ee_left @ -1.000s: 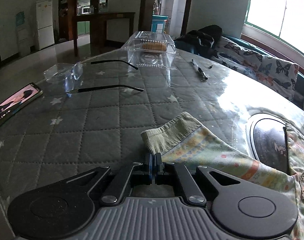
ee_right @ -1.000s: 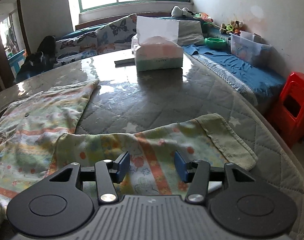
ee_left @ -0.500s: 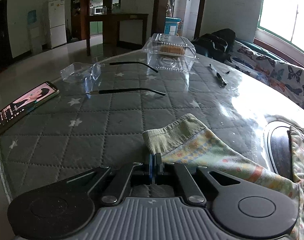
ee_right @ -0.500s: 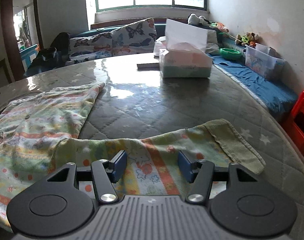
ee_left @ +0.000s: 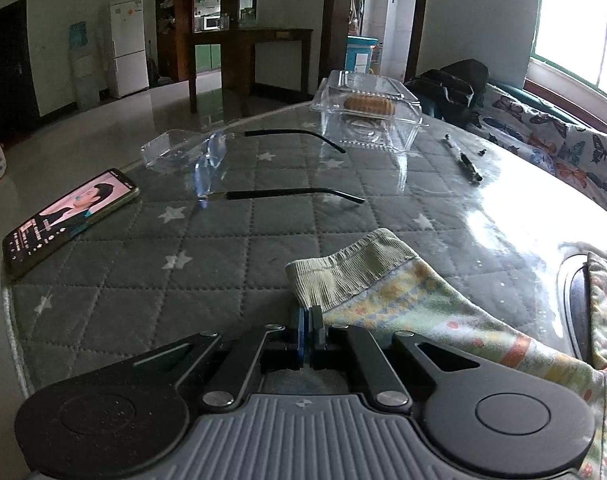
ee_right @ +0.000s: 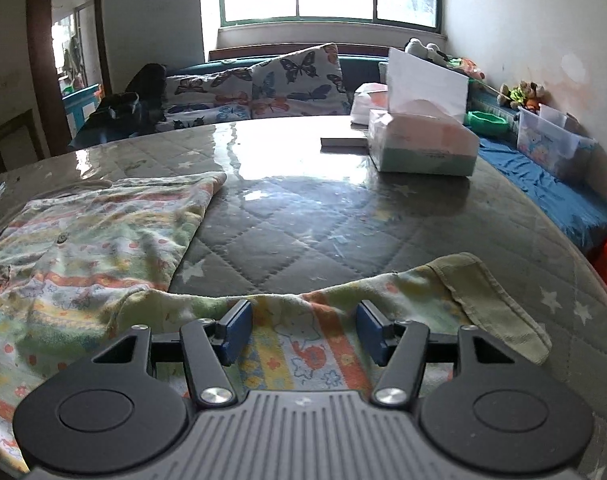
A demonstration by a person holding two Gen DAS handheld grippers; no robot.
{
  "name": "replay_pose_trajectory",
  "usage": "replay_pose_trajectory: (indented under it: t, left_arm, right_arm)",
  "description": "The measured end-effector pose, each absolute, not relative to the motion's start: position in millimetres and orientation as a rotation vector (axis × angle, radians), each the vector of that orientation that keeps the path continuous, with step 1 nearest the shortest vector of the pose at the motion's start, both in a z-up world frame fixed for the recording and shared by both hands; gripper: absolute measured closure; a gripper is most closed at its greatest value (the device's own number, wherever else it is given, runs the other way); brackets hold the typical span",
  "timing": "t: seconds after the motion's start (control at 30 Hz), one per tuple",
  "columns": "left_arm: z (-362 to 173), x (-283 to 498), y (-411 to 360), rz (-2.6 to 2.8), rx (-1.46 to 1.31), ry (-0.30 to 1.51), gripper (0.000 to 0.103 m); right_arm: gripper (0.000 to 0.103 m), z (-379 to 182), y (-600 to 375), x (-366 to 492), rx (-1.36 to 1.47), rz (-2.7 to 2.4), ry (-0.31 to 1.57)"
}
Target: Fold clothes
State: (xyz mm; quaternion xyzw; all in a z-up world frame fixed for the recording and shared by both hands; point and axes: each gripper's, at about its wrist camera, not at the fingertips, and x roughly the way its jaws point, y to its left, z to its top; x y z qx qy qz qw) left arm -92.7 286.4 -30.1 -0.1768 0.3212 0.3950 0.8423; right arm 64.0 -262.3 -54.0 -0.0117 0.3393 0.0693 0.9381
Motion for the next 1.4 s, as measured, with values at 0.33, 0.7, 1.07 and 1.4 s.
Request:
replay_pose_trajectory:
  t: [0.33,0.7,1.07,1.4]
  left_arm:
    - [-29,-93,288,0.827,-0.351,0.708,0.096]
    - [-15,-98,272,0.824,-0.295,0.701,0.034]
    - [7,-88,221,0.674,-0.253,0.659,0.000]
    - [-4,-55,125,0.369,-0.114,0.708,0.000]
  right_arm:
    - [0.040,-52,-286,41,-0.045,0.141,0.722]
    - [0.037,-37,-289,26,-0.023,0.156,0.726]
    - [0.024,-21,-221,31,-0.083,0.347,0.665]
    - [0.020,-24,-152,4,-0.273,0.565,0.641]
